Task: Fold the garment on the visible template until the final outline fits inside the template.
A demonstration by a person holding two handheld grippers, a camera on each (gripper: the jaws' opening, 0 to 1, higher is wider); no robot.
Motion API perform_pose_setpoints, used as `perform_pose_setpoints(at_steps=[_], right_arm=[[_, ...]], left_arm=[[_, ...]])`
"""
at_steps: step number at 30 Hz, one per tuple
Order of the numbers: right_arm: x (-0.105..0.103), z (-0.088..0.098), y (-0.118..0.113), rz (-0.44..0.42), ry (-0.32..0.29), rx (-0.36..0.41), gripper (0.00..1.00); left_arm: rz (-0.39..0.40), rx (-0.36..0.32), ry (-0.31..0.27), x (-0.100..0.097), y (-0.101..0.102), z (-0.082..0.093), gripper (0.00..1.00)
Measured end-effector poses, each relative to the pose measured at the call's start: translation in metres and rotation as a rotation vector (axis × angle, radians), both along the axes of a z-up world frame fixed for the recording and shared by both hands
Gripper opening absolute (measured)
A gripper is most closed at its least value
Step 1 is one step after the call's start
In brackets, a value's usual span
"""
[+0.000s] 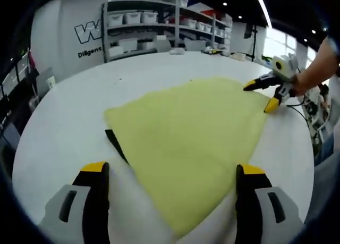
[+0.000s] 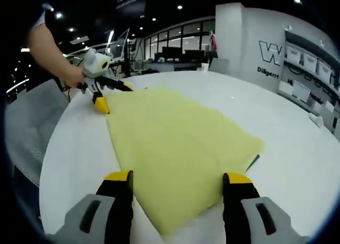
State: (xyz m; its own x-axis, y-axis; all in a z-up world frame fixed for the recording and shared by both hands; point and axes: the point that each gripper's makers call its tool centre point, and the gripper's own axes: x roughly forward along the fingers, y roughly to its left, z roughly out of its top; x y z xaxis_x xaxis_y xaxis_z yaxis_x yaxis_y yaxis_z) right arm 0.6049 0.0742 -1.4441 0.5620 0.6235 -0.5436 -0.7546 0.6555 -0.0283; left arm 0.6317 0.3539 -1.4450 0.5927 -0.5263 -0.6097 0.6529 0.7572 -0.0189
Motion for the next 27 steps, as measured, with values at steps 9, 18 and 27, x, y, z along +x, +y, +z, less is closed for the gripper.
perform_pose_setpoints(at_steps=[9,18,27], right_arm=[[-0.006,-0.001,-0.026,-0.067,0.019,0.002,0.69],[-0.01,0.003,-0.055,-0.174,0.067,0.026,0.68],[0.012,0.012,-0.036,-0.182,0.051,0.05,0.72]], left_arm=[[0.018,0.006,0.008,0.002,0.01,-0.001,0.99],[0.034,0.024,0.024,-0.001,0.023,-0.002,0.98],[0.025,0.022,0.011,0.0,0.013,0.003,0.92]])
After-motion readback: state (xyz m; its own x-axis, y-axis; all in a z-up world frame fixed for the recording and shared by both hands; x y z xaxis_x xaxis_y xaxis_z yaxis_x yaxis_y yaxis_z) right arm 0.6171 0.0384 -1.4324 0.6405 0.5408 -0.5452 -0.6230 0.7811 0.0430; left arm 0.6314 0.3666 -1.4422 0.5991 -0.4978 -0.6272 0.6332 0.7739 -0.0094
